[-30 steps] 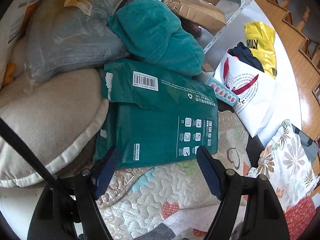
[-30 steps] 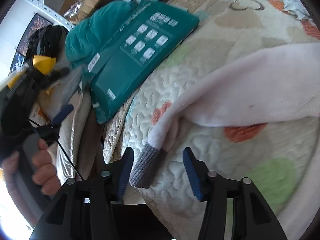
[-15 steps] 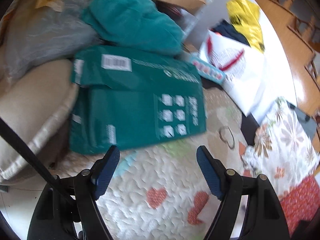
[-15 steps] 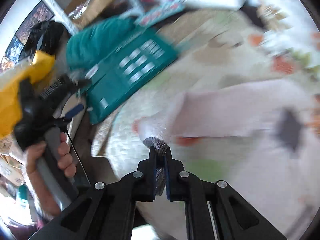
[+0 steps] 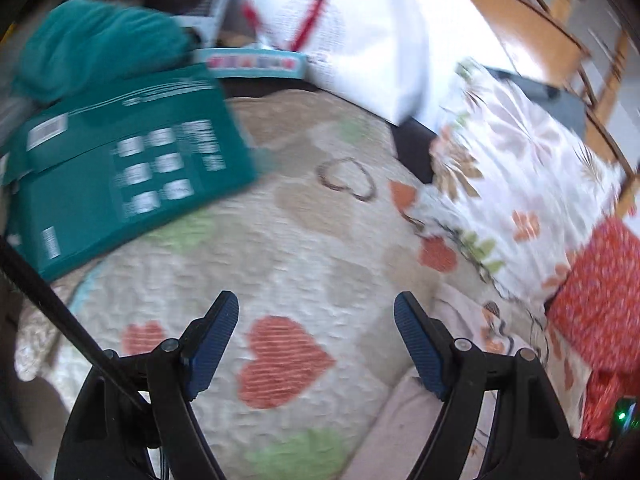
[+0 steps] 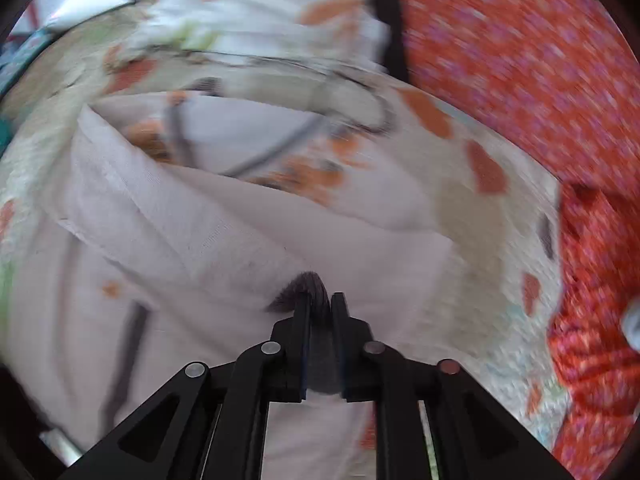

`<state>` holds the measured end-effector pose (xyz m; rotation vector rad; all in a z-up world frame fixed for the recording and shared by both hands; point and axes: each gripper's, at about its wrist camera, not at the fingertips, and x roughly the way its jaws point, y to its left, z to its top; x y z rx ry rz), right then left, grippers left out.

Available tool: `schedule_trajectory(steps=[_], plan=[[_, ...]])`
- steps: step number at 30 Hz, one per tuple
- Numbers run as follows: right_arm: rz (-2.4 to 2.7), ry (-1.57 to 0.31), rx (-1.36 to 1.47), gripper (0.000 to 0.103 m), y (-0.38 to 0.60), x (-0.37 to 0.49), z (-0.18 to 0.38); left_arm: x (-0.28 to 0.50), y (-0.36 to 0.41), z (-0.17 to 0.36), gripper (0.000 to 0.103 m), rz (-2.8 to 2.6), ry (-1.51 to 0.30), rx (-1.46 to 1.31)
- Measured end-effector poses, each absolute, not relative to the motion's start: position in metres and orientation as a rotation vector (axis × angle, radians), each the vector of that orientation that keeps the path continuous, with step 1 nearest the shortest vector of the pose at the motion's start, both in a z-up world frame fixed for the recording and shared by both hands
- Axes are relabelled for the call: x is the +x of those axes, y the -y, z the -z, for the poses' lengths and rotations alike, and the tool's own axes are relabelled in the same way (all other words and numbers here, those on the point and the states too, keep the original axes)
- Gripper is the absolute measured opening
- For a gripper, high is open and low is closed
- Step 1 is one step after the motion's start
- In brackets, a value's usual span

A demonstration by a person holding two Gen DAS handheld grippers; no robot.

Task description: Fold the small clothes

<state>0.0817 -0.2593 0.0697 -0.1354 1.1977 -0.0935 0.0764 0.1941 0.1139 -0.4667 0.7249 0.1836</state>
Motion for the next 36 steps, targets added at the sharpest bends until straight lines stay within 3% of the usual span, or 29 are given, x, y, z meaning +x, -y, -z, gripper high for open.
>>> schedule_trajectory(steps=[4,7,13,19,24,26,36], plan=[[-0.023,-1.098,-0.030,0.028,0.251,0.082,-0.097,0.107,-0.165,-0.099,0.083,-0.142,-0.806,-0.463],[-0.122,-1.023,-0.093,0.032,0.200,0.095,-0.117,0.124,-0.157,-0.089,0.083,-0.099,-0.862,-0.502],[-0.428,-0.984,-0.088,0.033,0.102,0.145,-0.120,0.123,-0.159,-0.092,0.083,-0.101,-0.859,-0.503],[-0.475,-1.079,-0.097,0.033,0.024,0.224,-0.061,0.121,-0.173,-0.093,0.083,-0.120,-0.858,-0.559],[-0.330,-1.116,-0.154,0.033,0.023,0.291,-0.024,0.125,-0.173,-0.097,0.083,-0.119,-0.847,-0.552],[-0.272,-1.113,-0.116,0.041,0.032,0.313,-0.019,0.126,-0.172,-0.098,0.083,-0.117,-0.847,-0.546],[-0.168,-1.056,-0.054,0.055,0.054,0.312,-0.048,0.123,-0.178,-0.097,0.083,-0.115,-0.856,-0.577]])
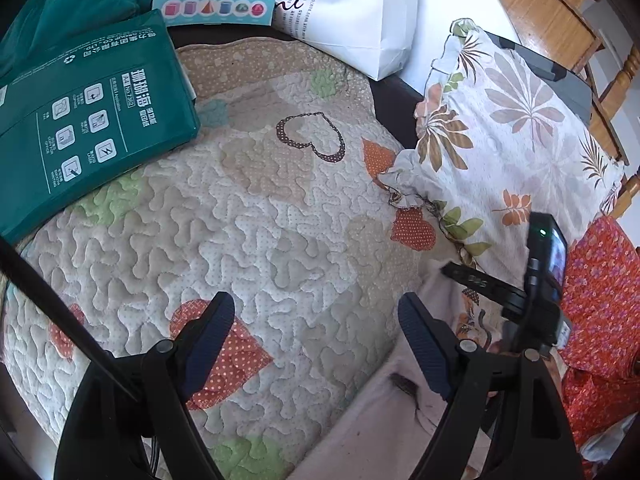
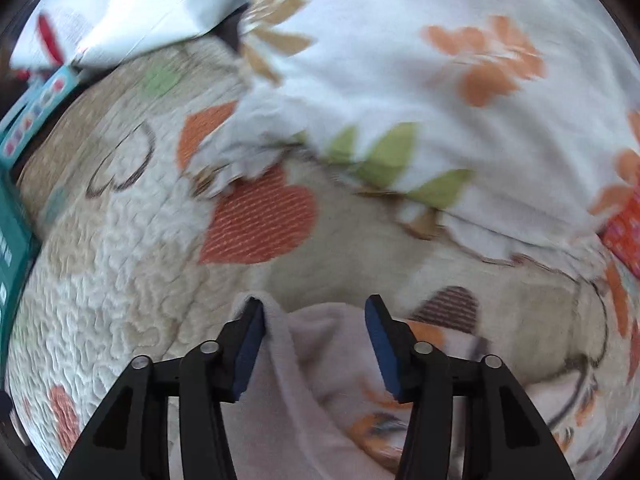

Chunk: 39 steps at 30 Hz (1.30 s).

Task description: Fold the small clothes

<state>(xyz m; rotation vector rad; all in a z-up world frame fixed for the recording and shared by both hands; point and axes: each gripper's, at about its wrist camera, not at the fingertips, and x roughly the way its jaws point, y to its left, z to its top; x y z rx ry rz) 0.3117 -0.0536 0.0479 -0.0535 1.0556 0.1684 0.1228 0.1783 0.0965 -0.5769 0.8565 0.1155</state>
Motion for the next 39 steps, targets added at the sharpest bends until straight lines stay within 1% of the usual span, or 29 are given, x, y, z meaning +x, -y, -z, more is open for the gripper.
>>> schedule_trajectory(steps=[6,7,8,9,12,14,16,17,18,19,20,22,24,26,27,28,29,30,31,33,34,36,37,38,39], plan=[[-0.104,-1.027,-0.166,0.056,0.062,0.308,-0.056,0.121,-0.180,-0.097,0.083,-0.109,-0.860,-0.595],[-0.137,-1.017,-0.171,0.045,0.057,0.305,-0.057,0.120,-0.181,-0.097,0.083,-0.108,-0.859,-0.595],[-0.161,-1.017,-0.166,0.030,0.056,0.303,-0.057,0.120,-0.181,-0.097,0.083,-0.109,-0.858,-0.595],[-0.204,-1.038,-0.143,0.003,0.051,0.303,-0.054,0.119,-0.182,-0.098,0.083,-0.111,-0.856,-0.596],[-0.317,-1.068,0.004,0.003,0.050,0.300,-0.057,0.117,-0.186,-0.099,0.083,-0.117,-0.851,-0.605],[-0.418,-1.054,0.262,0.003,0.069,0.302,-0.063,0.116,-0.189,-0.100,0.083,-0.121,-0.848,-0.615],[-0.523,-1.008,0.648,0.003,0.106,0.304,-0.058,0.116,-0.191,-0.099,0.083,-0.121,-0.850,-0.623],[-0.503,-0.998,0.751,0.003,0.111,0.309,-0.048,0.116,-0.192,-0.099,0.083,-0.121,-0.852,-0.625],[-0.444,-1.002,0.797,0.003,0.120,0.311,-0.040,0.116,-0.193,-0.098,0.083,-0.122,-0.856,-0.626],[-0.348,-1.028,0.806,0.007,0.128,0.313,-0.031,0.116,-0.193,-0.098,0.083,-0.122,-0.858,-0.627],[-0.215,-1.084,0.756,0.007,0.132,0.315,-0.021,0.116,-0.194,-0.098,0.083,-0.121,-0.859,-0.627],[-0.119,-1.117,0.601,0.008,0.132,0.311,-0.021,0.116,-0.196,-0.099,0.083,-0.123,-0.859,-0.632],[-0.129,-1.102,0.481,0.009,0.123,0.303,-0.031,0.115,-0.199,-0.099,0.083,-0.123,-0.857,-0.643],[-0.202,-1.070,0.371,0.012,0.103,0.285,-0.049,0.115,-0.200,-0.099,0.083,-0.124,-0.857,-0.646],[-0.259,-1.060,0.325,0.020,0.092,0.273,-0.056,0.115,-0.201,-0.099,0.083,-0.126,-0.857,-0.648],[-0.336,-1.054,0.266,0.034,0.076,0.257,-0.063,0.114,-0.202,-0.099,0.083,-0.130,-0.856,-0.651],[-0.398,-1.051,0.217,0.040,0.064,0.244,-0.067,0.114,-0.203,-0.099,0.083,-0.132,-0.855,-0.654],[-0.451,-1.050,0.174,0.050,0.050,0.232,-0.069,0.114,-0.204,-0.098,0.083,-0.135,-0.856,-0.658],[-0.497,-1.052,0.135,0.056,0.038,0.219,-0.068,0.114,-0.204,-0.097,0.083,-0.136,-0.859,-0.663],[-0.544,-1.070,0.054,0.062,0.010,0.198,-0.054,0.113,-0.204,-0.096,0.083,-0.135,-0.864,-0.670],[-0.528,-1.078,-0.012,0.063,-0.004,0.192,-0.045,0.113,-0.204,-0.096,0.083,-0.135,-0.865,-0.670],[-0.447,-1.091,-0.132,0.063,-0.022,0.196,-0.026,0.112,-0.205,-0.096,0.083,-0.137,-0.862,-0.668],[-0.418,-1.114,-0.169,0.045,-0.029,0.197,-0.013,0.110,-0.206,-0.098,0.083,-0.138,-0.857,-0.667],[-0.407,-1.124,-0.169,0.035,-0.029,0.198,-0.007,0.109,-0.208,-0.099,0.083,-0.141,-0.850,-0.665],[-0.397,-1.109,-0.145,0.028,-0.021,0.199,-0.008,0.107,-0.211,-0.102,0.083,-0.153,-0.834,-0.658]])
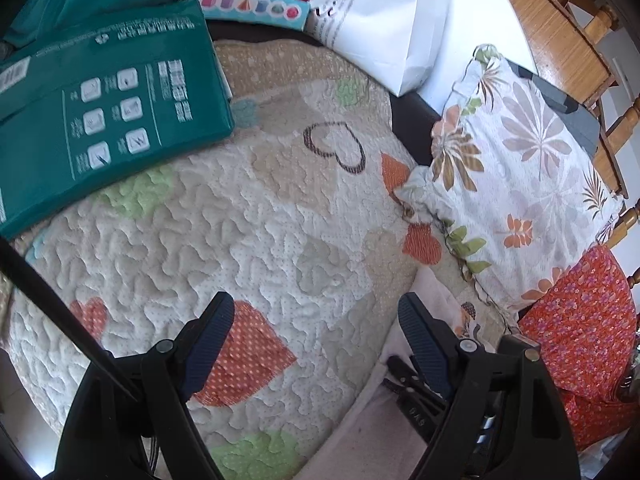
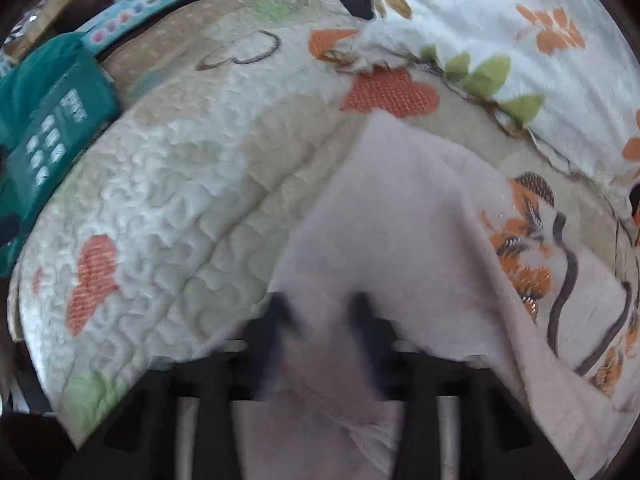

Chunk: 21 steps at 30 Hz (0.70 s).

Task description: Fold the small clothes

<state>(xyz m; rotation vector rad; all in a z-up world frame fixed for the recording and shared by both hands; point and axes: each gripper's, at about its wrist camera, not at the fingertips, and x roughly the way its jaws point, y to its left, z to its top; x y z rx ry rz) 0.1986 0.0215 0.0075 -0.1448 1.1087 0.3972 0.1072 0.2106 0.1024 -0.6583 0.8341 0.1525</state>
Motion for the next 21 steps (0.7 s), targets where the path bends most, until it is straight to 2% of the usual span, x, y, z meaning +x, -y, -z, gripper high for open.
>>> schedule_trajectory(steps=[1,8,11,12,13,17,21], plan=[[-0.409,-1.108,-0.083,0.008,-0.019,0.201,-0.010,0.106,-0.213,-0.104,0.083,-0.162,-0.823,-0.655],[-0.525,-1.142,0.150,0.006,-0.030,0.207,-0.013,0.099,-0.228,-0.110,0.083,-0.203,-0.784,-0.652],[-0.555,-1.122,0.146,0.022,-0.039,0.193,-0.010,0.100,-0.228,-0.109,0.083,-0.201,-0.789,-0.660],[-0.566,-1.121,0.156,0.033,-0.039,0.191,-0.010,0.099,-0.227,-0.109,0.083,-0.200,-0.790,-0.657],[-0.576,-1.120,0.168,0.036,-0.035,0.189,-0.015,0.100,-0.226,-0.109,0.083,-0.194,-0.792,-0.654],[-0.567,-1.060,0.133,0.036,0.011,0.160,-0.054,0.098,-0.222,-0.108,0.083,-0.178,-0.799,-0.650],[-0.373,-0.994,-0.081,0.037,0.090,0.121,-0.079,0.096,-0.220,-0.107,0.083,-0.175,-0.802,-0.649]])
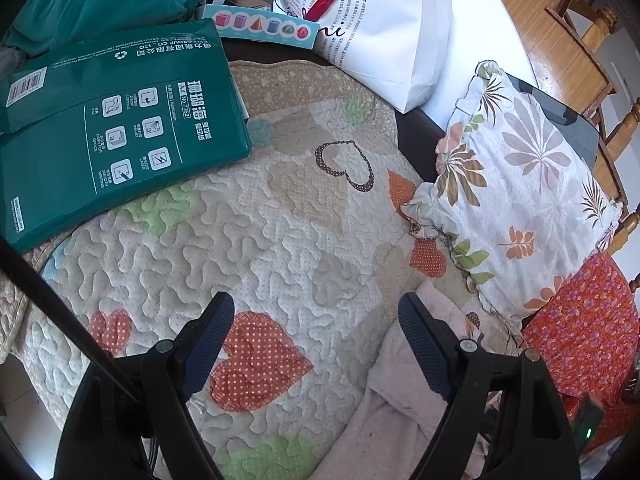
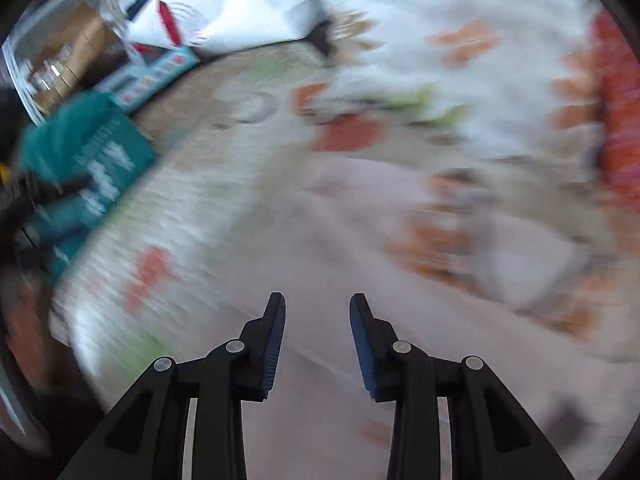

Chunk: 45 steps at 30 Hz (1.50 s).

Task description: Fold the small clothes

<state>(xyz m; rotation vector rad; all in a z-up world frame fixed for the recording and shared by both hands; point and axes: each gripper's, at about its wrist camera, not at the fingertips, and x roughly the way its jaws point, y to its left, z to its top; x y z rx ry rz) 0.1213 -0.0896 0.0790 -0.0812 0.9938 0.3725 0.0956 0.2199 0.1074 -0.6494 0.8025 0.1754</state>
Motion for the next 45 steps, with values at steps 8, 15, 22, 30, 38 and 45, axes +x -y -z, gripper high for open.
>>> schedule_trajectory(steps=[8,15,22,30,38,45], plan=[[-0.179,-1.052,-0.200,0.037,0.184,0.087,-0.058,0.095,-0.189,-0.102,0.084,-0.144,-0.838,-0.592],[-0.195,-1.060,-0.277,0.037,0.173,0.098,-0.038,0.102,-0.164,-0.100,0.084,-0.118,-0.859,-0.528],[-0.183,-1.052,-0.092,0.003,0.204,0.121,-0.054,0.109,-0.157,-0.094,0.084,-0.100,-0.891,-0.522],[0.054,-1.155,0.089,0.016,0.277,0.237,-0.036,0.119,-0.150,-0.092,0.084,-0.103,-0.904,-0.500],[0.076,-1.019,0.188,0.052,0.314,0.197,-0.072,0.121,-0.144,-0.093,0.084,-0.080,-0.909,-0.492],[0.062,-1.040,0.163,0.070,0.312,0.147,-0.059,0.117,-0.135,-0.088,0.084,-0.053,-0.934,-0.490]])
